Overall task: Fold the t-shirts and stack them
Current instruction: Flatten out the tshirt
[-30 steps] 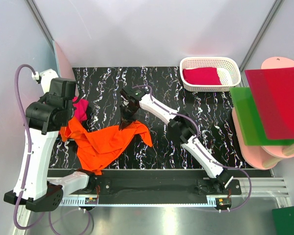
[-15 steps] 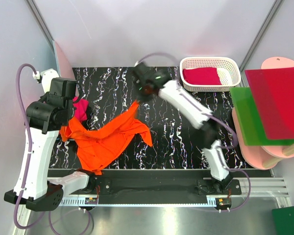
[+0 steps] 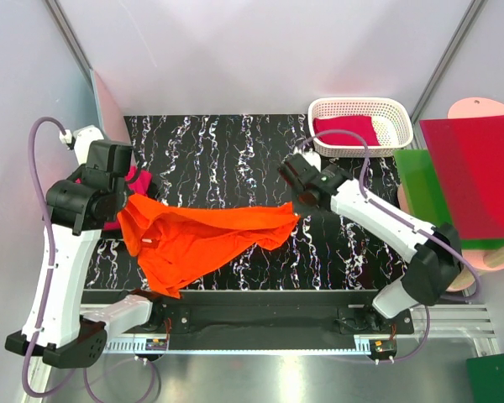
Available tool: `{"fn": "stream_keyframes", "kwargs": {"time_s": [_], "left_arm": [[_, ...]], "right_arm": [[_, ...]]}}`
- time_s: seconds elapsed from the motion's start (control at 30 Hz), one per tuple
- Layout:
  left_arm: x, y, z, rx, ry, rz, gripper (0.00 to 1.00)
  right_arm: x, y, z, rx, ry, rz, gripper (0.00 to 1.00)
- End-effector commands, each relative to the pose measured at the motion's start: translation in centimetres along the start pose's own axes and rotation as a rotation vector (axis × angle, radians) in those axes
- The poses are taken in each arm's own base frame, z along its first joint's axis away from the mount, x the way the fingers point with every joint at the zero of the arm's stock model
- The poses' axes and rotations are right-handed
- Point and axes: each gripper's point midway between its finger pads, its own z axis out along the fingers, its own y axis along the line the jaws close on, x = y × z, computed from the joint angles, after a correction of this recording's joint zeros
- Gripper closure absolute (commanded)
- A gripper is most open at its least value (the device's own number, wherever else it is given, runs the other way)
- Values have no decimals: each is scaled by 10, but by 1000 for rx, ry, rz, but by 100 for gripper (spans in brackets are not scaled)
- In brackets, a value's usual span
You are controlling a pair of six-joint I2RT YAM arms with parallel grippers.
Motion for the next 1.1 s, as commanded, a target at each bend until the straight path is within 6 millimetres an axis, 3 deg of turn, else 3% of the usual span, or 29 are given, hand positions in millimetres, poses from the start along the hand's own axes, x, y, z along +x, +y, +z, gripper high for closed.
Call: {"fn": "stream_keyframes", "kwargs": {"time_s": [0.0, 0.07, 0.1, 0.17, 0.2, 0.3, 0.37, 0.53, 0.73, 0.83, 0.9, 0.93, 0.97, 1.03, 1.07], "left_arm": [[-36, 1, -25, 75, -101, -93, 100], [-53, -3, -36, 128, -149, -130, 100], [-61, -5, -40, 149, -174, -142, 100], [-71, -6, -50, 189, -208, -165, 100], [-75, -3, -56, 205, -233, -185, 100], [-79, 8, -72, 249, -292, -223, 100], [-71, 12, -72, 259, -301, -219, 100], [-67, 41, -106, 342, -411, -246, 100], [-117, 83, -180, 443, -639, -335, 100], [-146, 77, -194, 470, -681, -363, 100], [-162, 53, -183, 470, -662, -339, 100], [-164, 39, -173, 467, -638, -316, 100], [-170, 14, -154, 459, -600, -274, 100], [-165, -26, -118, 456, -513, -182, 100], [-162, -54, -90, 437, -447, -134, 100]], "right_arm": [[-55, -6, -69, -87, -244, 153, 100], [-79, -17, -104, -103, -355, 153, 100], [-97, -25, -130, -113, -436, 179, 100], [-110, -34, -155, -118, -506, 175, 100], [-118, -43, -179, -134, -567, 201, 100], [-122, -63, -218, -166, -661, 215, 100], [-118, -72, -232, -190, -695, 210, 100], [-95, -104, -266, -228, -779, 193, 100], [-97, -131, -302, -206, -886, 183, 100], [-110, -132, -308, -171, -923, 159, 100], [-118, -135, -298, -94, -927, 142, 100], [-127, -134, -299, -79, -958, 152, 100], [-128, -134, -280, -8, -942, 122, 100], [-139, -131, -268, 48, -967, 132, 100], [-139, -129, -243, 128, -933, 93, 100]]}}
